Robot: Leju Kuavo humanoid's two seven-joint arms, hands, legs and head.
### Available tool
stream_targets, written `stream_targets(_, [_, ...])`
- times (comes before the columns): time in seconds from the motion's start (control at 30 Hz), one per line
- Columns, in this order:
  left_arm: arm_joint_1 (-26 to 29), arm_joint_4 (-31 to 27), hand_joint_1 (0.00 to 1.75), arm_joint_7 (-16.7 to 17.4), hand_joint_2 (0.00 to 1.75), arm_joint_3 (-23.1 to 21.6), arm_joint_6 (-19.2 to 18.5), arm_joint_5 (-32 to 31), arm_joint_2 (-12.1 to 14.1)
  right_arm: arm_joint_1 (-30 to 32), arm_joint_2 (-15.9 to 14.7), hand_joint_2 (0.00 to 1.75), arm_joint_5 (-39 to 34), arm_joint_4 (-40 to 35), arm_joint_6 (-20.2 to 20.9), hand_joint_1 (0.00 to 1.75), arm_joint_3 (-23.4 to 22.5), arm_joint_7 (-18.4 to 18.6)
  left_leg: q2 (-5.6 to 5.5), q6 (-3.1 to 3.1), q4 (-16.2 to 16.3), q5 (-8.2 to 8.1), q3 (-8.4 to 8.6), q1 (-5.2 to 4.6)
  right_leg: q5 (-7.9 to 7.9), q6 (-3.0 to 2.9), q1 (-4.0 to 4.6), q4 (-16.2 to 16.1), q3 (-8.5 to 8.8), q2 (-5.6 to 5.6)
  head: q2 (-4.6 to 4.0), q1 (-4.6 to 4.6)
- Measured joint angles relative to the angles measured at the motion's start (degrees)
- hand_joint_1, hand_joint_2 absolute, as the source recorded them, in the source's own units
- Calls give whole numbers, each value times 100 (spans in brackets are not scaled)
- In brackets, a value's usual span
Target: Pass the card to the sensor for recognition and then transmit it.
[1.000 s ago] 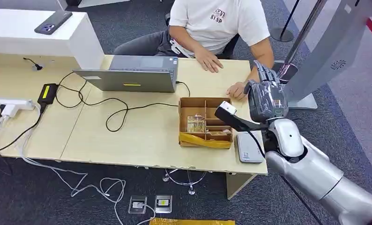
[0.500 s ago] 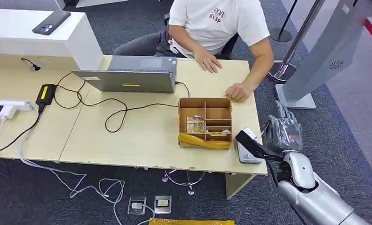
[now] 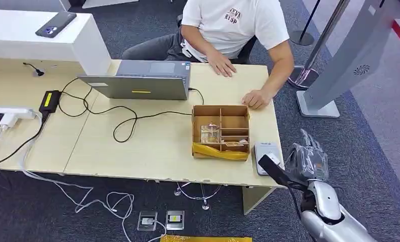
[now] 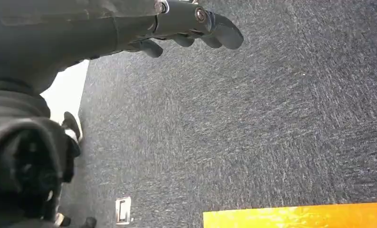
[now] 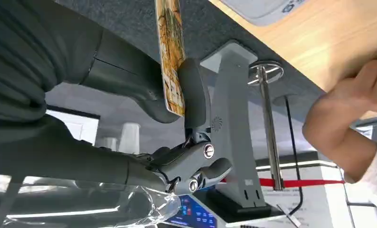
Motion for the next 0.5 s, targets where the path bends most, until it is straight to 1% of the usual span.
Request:
stream_targets(0.3, [-1, 0, 0, -2, 0, -22, -11, 0, -4, 220, -35, 175, -2, 0, -2, 175, -203, 22, 0, 0, 0, 0, 0, 0, 0, 0, 0, 0, 0, 0, 0, 0])
stream_targets(0.5, [-1, 0, 0, -2, 0, -31, -11, 0, -4, 248, -35, 175, -2, 0, -2, 175, -236, 22, 0, 0, 0, 0, 1, 0, 0, 0, 0, 0, 0, 0, 0, 0])
